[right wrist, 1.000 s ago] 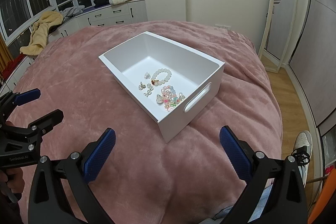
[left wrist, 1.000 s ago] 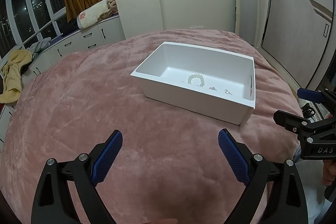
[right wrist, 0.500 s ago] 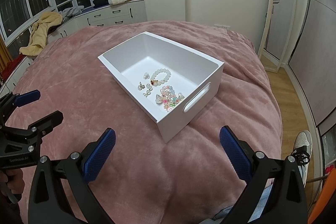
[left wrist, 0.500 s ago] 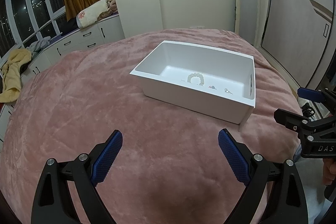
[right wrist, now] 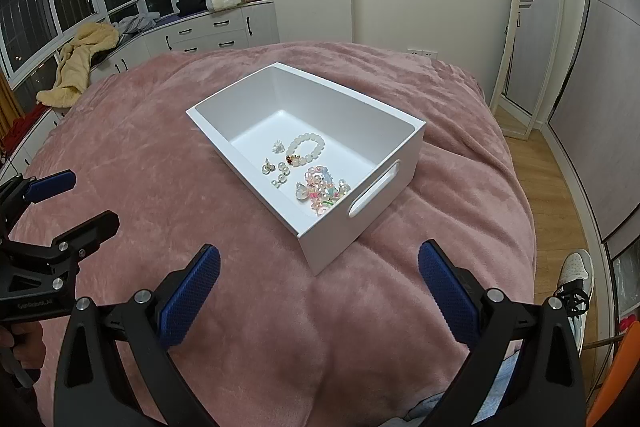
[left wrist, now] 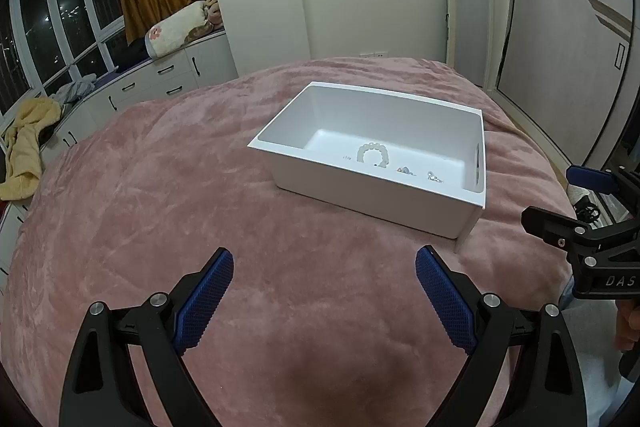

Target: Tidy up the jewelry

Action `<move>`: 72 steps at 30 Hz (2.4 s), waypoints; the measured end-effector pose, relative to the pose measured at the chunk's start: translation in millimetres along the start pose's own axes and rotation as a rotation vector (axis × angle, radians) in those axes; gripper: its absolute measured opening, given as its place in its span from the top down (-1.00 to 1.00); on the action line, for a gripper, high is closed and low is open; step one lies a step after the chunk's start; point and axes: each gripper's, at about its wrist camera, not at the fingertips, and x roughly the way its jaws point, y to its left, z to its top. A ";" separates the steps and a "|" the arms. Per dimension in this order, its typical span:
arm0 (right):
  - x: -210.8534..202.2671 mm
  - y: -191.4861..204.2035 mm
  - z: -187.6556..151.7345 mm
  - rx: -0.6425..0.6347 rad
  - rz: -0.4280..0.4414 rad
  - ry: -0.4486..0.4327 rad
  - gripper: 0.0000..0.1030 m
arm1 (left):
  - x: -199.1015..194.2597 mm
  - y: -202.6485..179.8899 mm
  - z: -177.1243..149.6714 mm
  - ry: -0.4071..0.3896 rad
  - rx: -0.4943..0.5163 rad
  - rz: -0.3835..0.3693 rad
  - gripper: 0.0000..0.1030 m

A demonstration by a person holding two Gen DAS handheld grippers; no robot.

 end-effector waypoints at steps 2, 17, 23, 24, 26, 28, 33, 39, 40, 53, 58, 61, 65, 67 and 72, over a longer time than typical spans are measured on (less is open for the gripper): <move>-0.1 -0.1 -0.1 0.002 0.001 0.000 -0.91 | 0.1 0.0 0.0 0.001 0.002 0.002 -0.82; 0.5 0.3 0.4 0.002 0.002 0.002 -0.91 | 0.6 -0.7 0.9 0.000 -0.003 0.000 -0.82; 0.3 0.2 0.2 0.004 0.002 0.002 -0.91 | 1.1 -0.9 0.6 0.009 -0.005 -0.001 -0.82; 0.1 0.3 0.3 0.006 0.002 0.003 -0.91 | 0.9 -0.7 0.6 0.008 -0.006 -0.003 -0.82; 0.2 0.7 0.4 0.004 0.001 0.003 -0.91 | 0.8 -1.4 0.5 0.006 -0.004 0.001 -0.82; 0.4 0.0 0.2 0.006 0.002 0.004 -0.91 | 0.7 -1.8 0.2 0.006 -0.001 0.002 -0.82; 0.6 -0.3 0.1 0.005 0.001 0.003 -0.91 | -1.3 -3.6 -1.3 0.001 0.005 0.011 -0.82; 1.3 -1.6 -2.1 0.010 -0.001 0.004 -0.91 | -0.8 -4.9 -1.7 0.002 0.006 0.014 -0.82; 1.3 -1.9 -2.1 0.010 -0.002 0.004 -0.91 | -0.9 -5.7 -1.4 0.000 0.008 0.015 -0.82; 0.6 -2.5 -2.9 0.010 -0.001 0.003 -0.91 | 1.2 -7.1 2.6 -0.001 0.011 0.014 -0.82; 0.9 -3.6 -2.4 0.014 -0.002 0.000 -0.91 | 0.3 -7.9 3.5 -0.004 0.016 0.014 -0.82; -0.3 -3.9 -1.9 0.013 -0.003 0.000 -0.91 | -0.9 -8.9 4.4 -0.005 0.018 0.014 -0.82; -0.1 -3.8 -2.0 0.013 -0.002 0.002 -0.91 | -1.7 -10.5 6.2 -0.005 0.025 0.017 -0.82; -0.3 -4.8 -1.4 0.015 -0.002 0.003 -0.91 | -1.8 -10.8 6.6 -0.006 0.027 0.019 -0.82; -0.7 -4.9 -1.2 0.015 -0.001 0.002 -0.91 | -2.2 -10.3 6.7 -0.004 0.024 0.011 -0.82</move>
